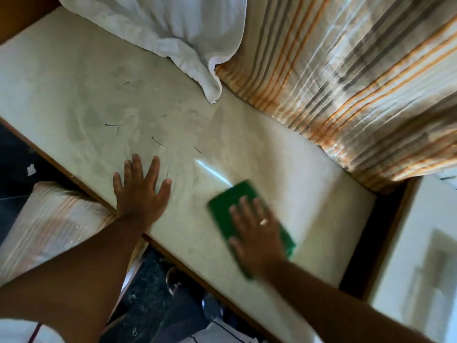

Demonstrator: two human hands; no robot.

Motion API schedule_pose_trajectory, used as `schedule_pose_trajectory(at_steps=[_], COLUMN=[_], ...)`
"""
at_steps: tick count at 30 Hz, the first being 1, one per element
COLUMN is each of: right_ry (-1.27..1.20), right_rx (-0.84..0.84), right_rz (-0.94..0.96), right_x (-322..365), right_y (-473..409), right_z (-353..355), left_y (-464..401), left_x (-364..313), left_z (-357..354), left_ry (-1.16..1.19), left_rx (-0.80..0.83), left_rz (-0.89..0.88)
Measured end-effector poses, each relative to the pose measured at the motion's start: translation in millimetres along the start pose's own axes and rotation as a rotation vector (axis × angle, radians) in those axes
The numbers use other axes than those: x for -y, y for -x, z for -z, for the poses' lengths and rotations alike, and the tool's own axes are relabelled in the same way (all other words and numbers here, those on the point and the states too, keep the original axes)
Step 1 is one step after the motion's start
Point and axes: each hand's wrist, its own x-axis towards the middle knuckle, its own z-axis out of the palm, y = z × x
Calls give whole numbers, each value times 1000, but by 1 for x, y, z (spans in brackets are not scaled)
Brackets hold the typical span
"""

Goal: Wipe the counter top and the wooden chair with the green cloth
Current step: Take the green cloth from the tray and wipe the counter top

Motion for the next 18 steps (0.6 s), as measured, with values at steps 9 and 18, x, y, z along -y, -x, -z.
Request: schedule_pose_trajectory(at_steps=[9,18], right_ry=[51,-105], right_rx=[9,54], right_rz=[-192,-418], right_x=[-85,26], right_y=[-53,-76], right_z=[22,15], left_y=[3,-5], left_x=[1,6], left_z=[-4,18], left_ry=[33,226], left_rx=[3,80], left_rz=[-15,-3])
